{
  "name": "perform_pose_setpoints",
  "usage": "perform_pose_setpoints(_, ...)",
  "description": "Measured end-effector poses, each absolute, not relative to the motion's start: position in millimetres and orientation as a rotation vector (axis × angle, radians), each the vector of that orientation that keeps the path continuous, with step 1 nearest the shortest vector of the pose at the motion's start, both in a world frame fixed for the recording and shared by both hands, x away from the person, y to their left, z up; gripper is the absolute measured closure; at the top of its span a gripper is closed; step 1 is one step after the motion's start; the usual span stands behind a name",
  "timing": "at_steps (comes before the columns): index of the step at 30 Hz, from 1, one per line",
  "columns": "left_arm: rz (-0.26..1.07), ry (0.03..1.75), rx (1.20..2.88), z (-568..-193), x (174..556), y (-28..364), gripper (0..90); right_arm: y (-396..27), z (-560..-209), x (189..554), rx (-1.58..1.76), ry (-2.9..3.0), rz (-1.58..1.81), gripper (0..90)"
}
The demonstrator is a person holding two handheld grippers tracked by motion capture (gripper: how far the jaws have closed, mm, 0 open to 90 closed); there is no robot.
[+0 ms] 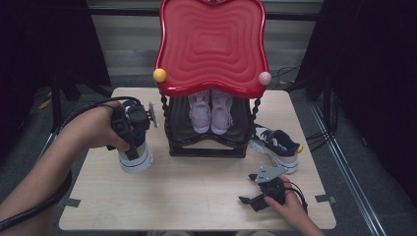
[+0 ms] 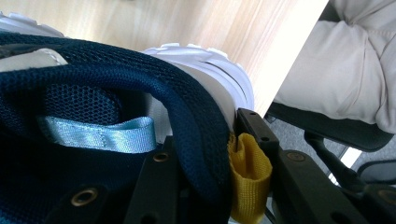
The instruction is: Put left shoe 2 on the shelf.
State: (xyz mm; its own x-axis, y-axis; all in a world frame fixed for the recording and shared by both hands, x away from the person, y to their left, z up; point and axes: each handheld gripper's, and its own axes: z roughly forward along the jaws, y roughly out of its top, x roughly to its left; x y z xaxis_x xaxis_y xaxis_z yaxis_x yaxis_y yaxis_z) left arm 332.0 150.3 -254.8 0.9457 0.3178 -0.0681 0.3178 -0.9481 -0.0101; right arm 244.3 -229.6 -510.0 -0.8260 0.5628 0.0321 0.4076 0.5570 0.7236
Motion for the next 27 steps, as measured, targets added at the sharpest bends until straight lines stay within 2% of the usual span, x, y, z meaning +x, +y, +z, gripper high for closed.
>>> perform_pose_setpoints(27, 0.032, 0.477, 3.113, -176.0, 337.4, 143.4, 69.9, -229.6, -510.2, 244.5, 0.813, 2.588, 1.127, 11.3)
